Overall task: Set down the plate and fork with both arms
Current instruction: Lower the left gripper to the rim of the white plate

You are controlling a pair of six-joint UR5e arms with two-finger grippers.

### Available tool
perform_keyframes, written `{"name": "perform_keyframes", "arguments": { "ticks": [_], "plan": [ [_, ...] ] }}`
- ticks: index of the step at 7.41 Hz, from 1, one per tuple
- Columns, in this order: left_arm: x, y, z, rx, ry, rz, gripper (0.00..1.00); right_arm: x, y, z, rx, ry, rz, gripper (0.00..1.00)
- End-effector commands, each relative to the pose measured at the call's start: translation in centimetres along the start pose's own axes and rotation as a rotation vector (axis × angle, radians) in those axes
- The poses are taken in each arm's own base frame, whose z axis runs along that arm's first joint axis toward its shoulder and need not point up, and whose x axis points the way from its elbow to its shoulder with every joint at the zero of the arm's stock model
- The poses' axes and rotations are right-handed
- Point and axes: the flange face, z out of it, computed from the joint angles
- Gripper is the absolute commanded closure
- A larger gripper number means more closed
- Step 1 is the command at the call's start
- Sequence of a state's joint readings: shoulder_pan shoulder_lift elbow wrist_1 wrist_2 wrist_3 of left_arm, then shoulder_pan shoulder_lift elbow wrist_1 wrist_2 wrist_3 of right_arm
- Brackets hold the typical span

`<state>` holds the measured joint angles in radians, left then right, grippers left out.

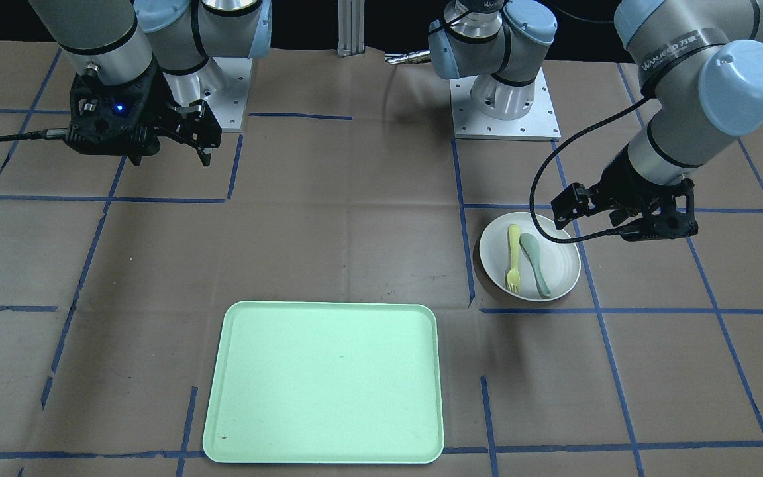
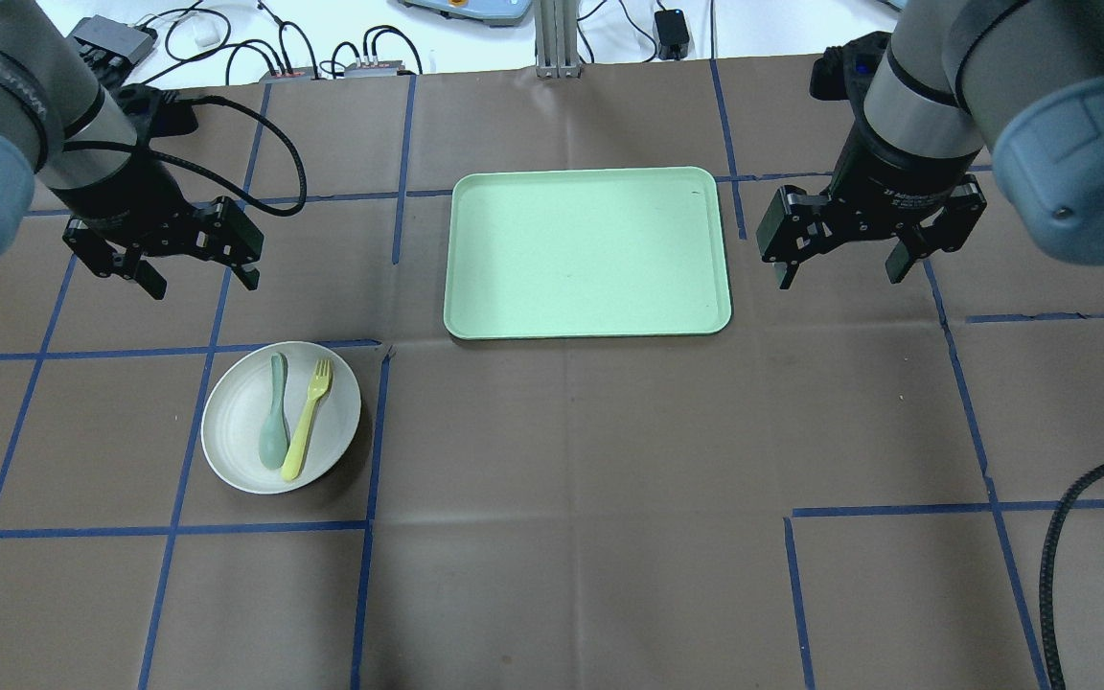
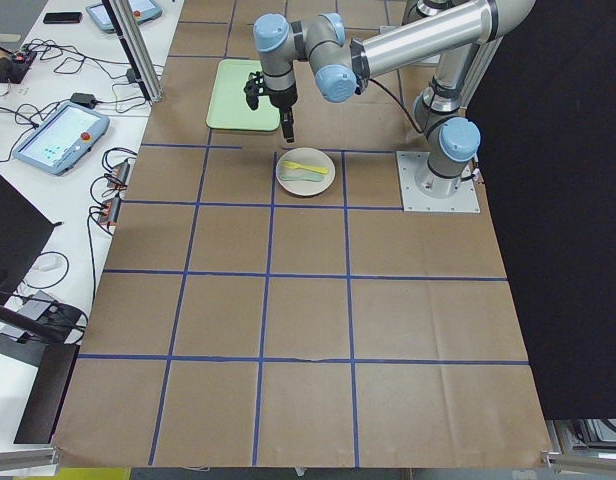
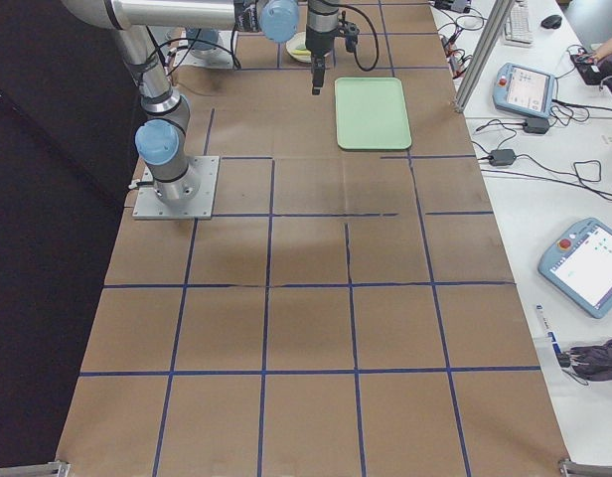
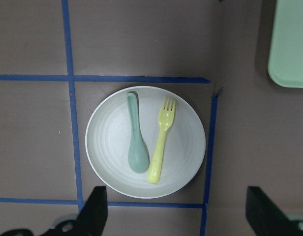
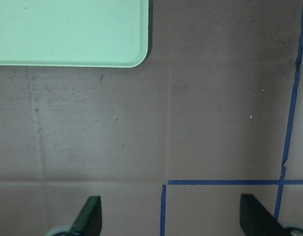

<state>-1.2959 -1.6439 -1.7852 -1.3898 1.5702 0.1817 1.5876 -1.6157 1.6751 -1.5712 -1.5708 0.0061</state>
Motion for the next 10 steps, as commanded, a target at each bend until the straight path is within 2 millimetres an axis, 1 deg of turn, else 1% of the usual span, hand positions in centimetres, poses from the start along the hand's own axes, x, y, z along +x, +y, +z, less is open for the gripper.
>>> {"name": "perform_keyframes", "arguments": {
  "ticks": [1, 2, 3, 4, 5, 6, 7, 8, 9, 10],
  "plan": [
    [-3.7, 0.3, 5.5, 0.078, -0.006, 0.026, 0.0, 0.0, 0.0, 0.0, -0.001, 0.0, 0.0, 0.0],
    [-4.2, 1.3, 8.3, 0.068, -0.002, 0.023, 0.0, 0.0, 0.0, 0.0, 0.001, 0.0, 0.0, 0.0],
    [-4.7, 1.0, 10.5, 0.039, 0.006, 0.035, 0.0, 0.0, 0.0, 0.0, 0.001, 0.002, 0.0, 0.0],
    [-5.6, 0.0, 12.6, 0.0, 0.026, 0.072, 0.0, 0.0, 0.0, 0.0, 0.001, 0.0, 0.0, 0.0],
    [-6.2, -0.5, 14.4, -0.028, 0.061, 0.075, 0.0, 0.0, 0.0, 0.0, 0.001, 0.0, 0.0, 0.0],
    [-5.7, -1.0, 15.3, -0.01, 0.147, 0.136, 0.0, 0.0, 0.0, 0.0, 0.001, 0.0, 0.0, 0.0],
    [-6.5, -1.5, 15.8, 0.017, 0.19, 0.128, 0.0, 0.0, 0.0, -0.1, 0.002, 0.0, 0.0, 0.0],
    [-7.7, -1.8, 16.8, 0.012, 0.194, 0.115, 0.0, 0.0, 0.0, -0.1, 0.002, 0.0, 0.0, 0.0],
    [-8.5, -2.3, 17.3, 0.039, 0.174, 0.184, 0.0, 0.1, 0.0, 0.0, 0.001, 0.0, 0.002, 0.0],
    [-8.9, -2.7, 17.1, 0.068, 0.153, 0.208, 0.0, 0.1, 0.0, -0.1, 0.002, 0.0, 0.002, 0.0]
  ]
}}
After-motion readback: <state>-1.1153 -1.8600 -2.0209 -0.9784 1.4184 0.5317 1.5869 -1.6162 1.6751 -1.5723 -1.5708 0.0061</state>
